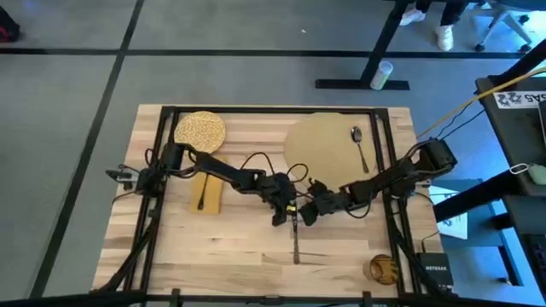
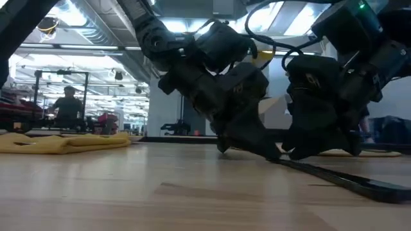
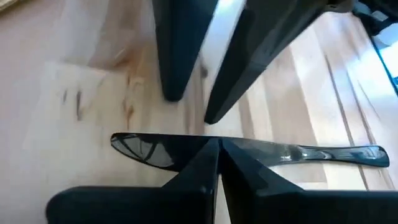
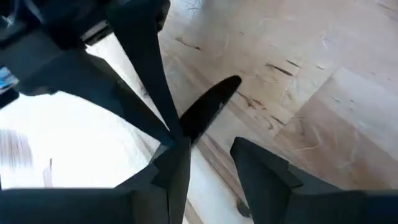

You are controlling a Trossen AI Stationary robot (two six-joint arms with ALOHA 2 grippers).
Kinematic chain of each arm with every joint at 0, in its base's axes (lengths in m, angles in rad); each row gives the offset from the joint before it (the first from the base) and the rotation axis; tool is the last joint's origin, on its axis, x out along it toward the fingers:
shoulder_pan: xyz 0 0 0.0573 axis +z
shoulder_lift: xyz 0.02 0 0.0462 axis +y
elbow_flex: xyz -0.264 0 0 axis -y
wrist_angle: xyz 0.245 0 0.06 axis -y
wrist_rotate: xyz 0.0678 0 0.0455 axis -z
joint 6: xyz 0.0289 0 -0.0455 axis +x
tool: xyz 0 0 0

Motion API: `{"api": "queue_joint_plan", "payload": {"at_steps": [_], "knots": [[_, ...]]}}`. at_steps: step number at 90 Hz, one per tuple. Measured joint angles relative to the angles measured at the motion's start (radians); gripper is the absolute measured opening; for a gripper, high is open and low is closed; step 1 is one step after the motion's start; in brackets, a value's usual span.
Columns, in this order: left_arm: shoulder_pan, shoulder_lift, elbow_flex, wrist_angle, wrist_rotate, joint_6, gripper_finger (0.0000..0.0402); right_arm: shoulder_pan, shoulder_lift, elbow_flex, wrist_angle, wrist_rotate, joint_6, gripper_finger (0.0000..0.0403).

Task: Set table place
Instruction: Put the knife to the left of the spoon on the woven mat

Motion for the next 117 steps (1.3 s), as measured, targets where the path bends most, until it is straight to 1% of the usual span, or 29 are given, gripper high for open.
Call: {"api": "queue_joint_plan", "payload": {"at_steps": [7,21,49,82,90,109,117], "knots": [[-0.002,-0.008,-0.002,-0.016,-0.021,0.019,0.0000,0.000,0.000,0.000,0.000,0.000,-0.002,0.0122],[-0.002,-0.009,-0.001,-0.020,-0.024,0.016,0.0000,0.000,0.000,0.000,0.000,0.000,-0.004,0.0122],[-0.011,-0.079,-0.007,-0.075,-0.042,0.046,0.0000,0.000,0.000,0.000,0.003,0.004,-0.028,0.0122],[-0.014,-0.096,-0.006,-0.092,-0.040,0.053,0.0000,0.001,-0.001,-0.007,0.043,0.005,-0.105,0.0124],[-0.014,-0.097,-0.003,-0.112,-0.038,0.062,0.0000,0.001,-0.001,-0.006,0.045,-0.004,-0.112,0.0134],[-0.014,-0.098,-0.003,-0.126,-0.038,0.060,0.0000,0.000,-0.001,-0.006,0.071,-0.028,-0.157,0.0180],[-0.014,-0.098,-0.003,-0.138,-0.038,0.057,0.0000,0.000,-0.001,-0.006,0.073,-0.028,-0.169,0.0189]]}}
